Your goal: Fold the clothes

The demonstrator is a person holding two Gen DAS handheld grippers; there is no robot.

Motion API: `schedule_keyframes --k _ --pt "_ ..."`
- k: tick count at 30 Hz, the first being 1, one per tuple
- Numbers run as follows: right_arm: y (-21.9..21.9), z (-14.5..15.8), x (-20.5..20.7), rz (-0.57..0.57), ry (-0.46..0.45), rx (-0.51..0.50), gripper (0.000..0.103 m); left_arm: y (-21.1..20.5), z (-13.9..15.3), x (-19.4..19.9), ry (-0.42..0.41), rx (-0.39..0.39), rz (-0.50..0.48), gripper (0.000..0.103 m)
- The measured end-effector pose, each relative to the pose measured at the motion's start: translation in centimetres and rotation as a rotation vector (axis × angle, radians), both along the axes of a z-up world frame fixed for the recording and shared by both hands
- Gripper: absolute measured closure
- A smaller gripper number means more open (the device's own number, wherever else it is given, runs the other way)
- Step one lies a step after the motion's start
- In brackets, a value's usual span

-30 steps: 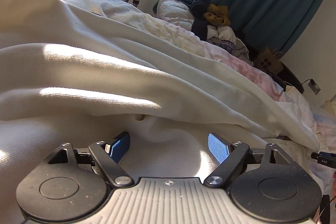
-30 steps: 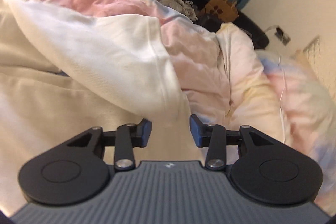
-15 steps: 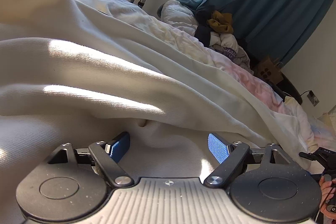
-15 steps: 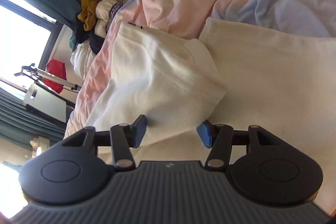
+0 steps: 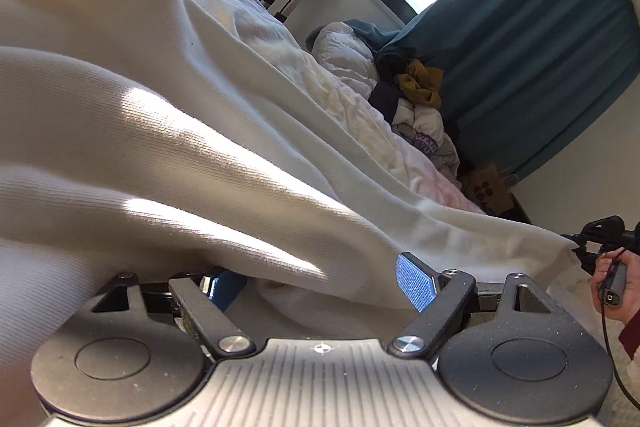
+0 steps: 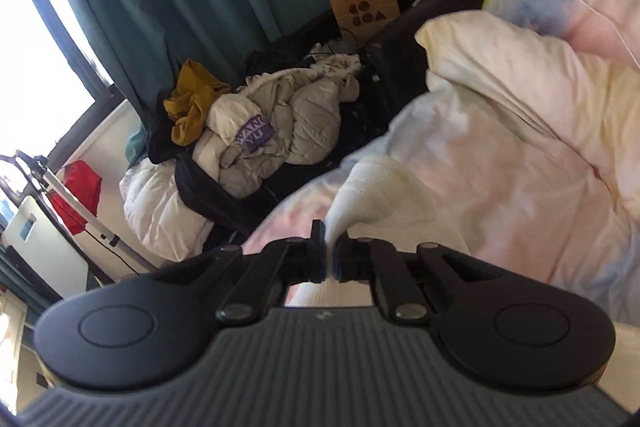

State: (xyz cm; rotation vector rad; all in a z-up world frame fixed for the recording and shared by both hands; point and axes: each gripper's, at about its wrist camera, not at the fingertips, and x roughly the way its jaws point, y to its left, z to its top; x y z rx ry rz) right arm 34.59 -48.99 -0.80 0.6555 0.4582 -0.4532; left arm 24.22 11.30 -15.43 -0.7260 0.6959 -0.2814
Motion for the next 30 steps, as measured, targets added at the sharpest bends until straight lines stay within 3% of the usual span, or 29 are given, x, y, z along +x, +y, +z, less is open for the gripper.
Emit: schedule_keyframes --k 2,5,8,11,16,24,27,30 --pt "0.9 3.1 1.9 0.031 -0.065 -0.002 0.096 0.8 -0.2 0.1 0.006 -0.060 0.008 0.020" --pt "1.9 7.1 2.1 0.093 -0.242 -0.042 0.097 1.5 -0.3 0.3 0.008 -0.106 0.010 0.020" --pt "1.7 8.6 0.5 0.111 -0.349 -0.096 0.097 1.8 -0.4 0.4 0.008 -0.116 0.008 0.020" --pt "-0.4 5.6 -1.8 0.074 -0.319 -0.105 0.097 1.6 -0.3 0.5 0.013 -0.100 0.007 0.020" --pt "-4.9 -6.1 -6.0 -0.053 -0.076 -0.003 0.097 1.4 -0.2 0.4 0.018 -0.069 0.007 0.020" --pt "-6.4 -13.3 -11.0 -0.131 -0.046 0.100 0.097 0.6 0.3 0.2 0.012 -0.008 0.004 0.020" --pt "-6.2 -12.2 -11.7 -0.135 -0.079 0.070 0.097 0.3 0.4 0.1 0.013 0.013 0.000 0.020" --pt "-6.3 -14.1 -12.1 -0.148 -0.015 0.076 0.097 0.0 0.6 0.1 0.010 0.038 -0.010 0.020"
